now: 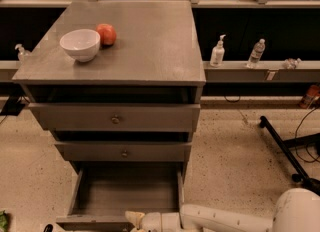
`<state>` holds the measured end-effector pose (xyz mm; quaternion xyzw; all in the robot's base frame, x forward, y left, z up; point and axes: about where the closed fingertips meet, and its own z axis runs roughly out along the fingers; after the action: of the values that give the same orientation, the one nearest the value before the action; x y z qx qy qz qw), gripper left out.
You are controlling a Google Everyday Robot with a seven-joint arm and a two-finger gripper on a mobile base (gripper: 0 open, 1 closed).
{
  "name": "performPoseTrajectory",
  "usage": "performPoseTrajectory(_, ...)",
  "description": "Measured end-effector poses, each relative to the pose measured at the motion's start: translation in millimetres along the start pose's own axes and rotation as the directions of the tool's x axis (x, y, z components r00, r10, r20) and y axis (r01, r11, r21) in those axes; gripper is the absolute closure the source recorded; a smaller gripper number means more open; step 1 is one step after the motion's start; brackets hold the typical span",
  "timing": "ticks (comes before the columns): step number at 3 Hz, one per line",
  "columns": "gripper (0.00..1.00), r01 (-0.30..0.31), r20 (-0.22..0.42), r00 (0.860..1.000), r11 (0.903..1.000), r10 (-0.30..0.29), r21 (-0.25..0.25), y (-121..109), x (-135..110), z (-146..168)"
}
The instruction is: Close bottom drawer
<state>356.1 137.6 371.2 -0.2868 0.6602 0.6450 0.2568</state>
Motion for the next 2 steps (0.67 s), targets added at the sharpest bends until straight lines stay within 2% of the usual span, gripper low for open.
performPoseTrajectory(1, 0.0, 0.145, -0.046, 0.988, 0.9894, -0.145, -0.006, -21.3, 0.5, 5.5)
performPoseTrajectory(2, 0.0, 0.145, -0.046, 0.988, 0.9894, -0.145, -0.006, -21.3, 0.5, 5.5)
